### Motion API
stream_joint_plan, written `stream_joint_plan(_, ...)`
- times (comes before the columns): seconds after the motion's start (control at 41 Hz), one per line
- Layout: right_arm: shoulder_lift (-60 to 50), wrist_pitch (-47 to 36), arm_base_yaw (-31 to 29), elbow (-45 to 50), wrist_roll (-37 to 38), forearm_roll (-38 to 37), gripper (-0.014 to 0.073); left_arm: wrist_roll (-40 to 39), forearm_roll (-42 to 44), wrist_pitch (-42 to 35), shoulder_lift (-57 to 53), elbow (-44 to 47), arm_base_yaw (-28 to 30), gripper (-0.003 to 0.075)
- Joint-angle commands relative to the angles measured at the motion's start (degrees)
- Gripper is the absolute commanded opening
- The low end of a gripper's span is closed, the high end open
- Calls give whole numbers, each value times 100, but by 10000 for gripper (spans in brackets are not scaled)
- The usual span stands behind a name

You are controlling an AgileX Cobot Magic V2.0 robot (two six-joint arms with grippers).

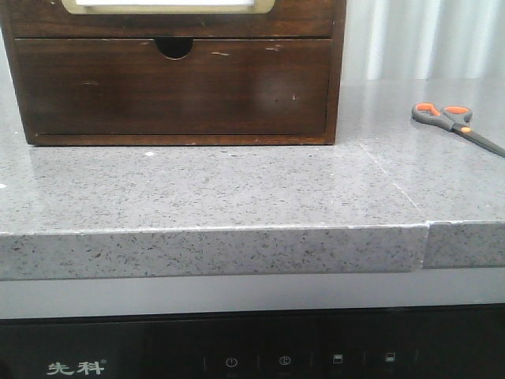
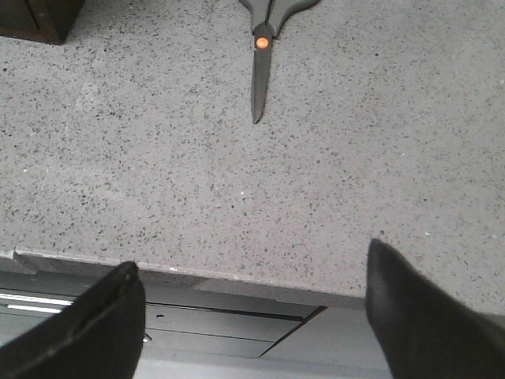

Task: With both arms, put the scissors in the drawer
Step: 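Grasp the white drawer handle with the left gripper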

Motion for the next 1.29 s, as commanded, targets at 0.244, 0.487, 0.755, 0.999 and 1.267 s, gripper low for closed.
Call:
stream_joint_plan(0.244,35,-308,-33,-142,-18,-64,594,2360,-3806,122,1364,-151,-33,617)
stream_joint_plan(0.487,35,-308,-33,-142,-18,-64,594,3946,-5825,816,2324,-151,-33,617)
stream_joint_plan(0.755,35,-308,-33,-142,-18,-64,594,4407,-6341,1797,3277,-542,-33,617)
stream_joint_plan(0.999,35,-308,-33,-142,-18,-64,594,4474,-6341,2220,3966,-1127,-33,485)
stream_joint_plan(1.267,35,-308,-33,-142,-18,-64,594,4459,-6341,2386,4582,-1704,-33,365)
